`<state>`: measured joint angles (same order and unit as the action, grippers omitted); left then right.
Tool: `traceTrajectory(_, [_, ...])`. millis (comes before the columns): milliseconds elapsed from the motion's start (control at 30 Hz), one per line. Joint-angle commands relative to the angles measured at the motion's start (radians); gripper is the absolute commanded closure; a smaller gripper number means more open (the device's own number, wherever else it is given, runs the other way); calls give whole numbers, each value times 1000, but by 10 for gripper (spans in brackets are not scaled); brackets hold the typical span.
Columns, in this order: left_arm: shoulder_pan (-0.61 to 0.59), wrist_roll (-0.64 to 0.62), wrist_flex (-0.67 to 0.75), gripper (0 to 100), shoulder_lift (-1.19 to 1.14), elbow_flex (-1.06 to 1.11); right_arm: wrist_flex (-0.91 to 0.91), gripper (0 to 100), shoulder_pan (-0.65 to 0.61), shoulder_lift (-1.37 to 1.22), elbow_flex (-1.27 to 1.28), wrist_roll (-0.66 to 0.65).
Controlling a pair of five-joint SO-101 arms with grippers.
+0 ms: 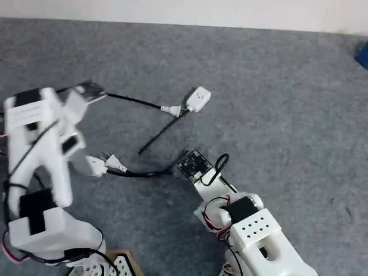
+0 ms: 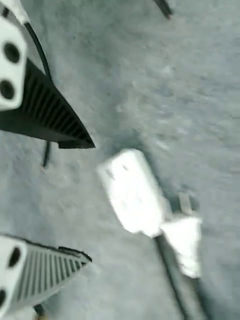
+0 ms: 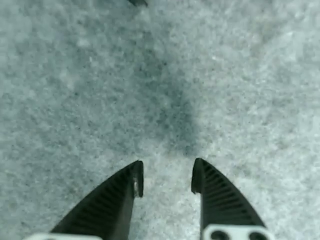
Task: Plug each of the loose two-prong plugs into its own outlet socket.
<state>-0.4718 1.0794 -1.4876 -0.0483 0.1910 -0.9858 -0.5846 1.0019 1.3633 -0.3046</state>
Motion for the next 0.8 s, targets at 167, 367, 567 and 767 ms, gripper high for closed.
traceTrajectory(167, [7, -328, -11, 704, 5, -12, 45, 836, 41, 21, -5, 153])
traceTrajectory(367, [42, -730, -11, 645, 13, 64, 48, 836, 88, 21, -5, 158])
traceTrajectory(567, [1, -621, 20, 645, 7, 127, 48, 836, 88, 21, -5, 157])
traceTrajectory(767, [-70, 423, 152, 663, 15, 166, 48, 836, 87, 21, -5, 152])
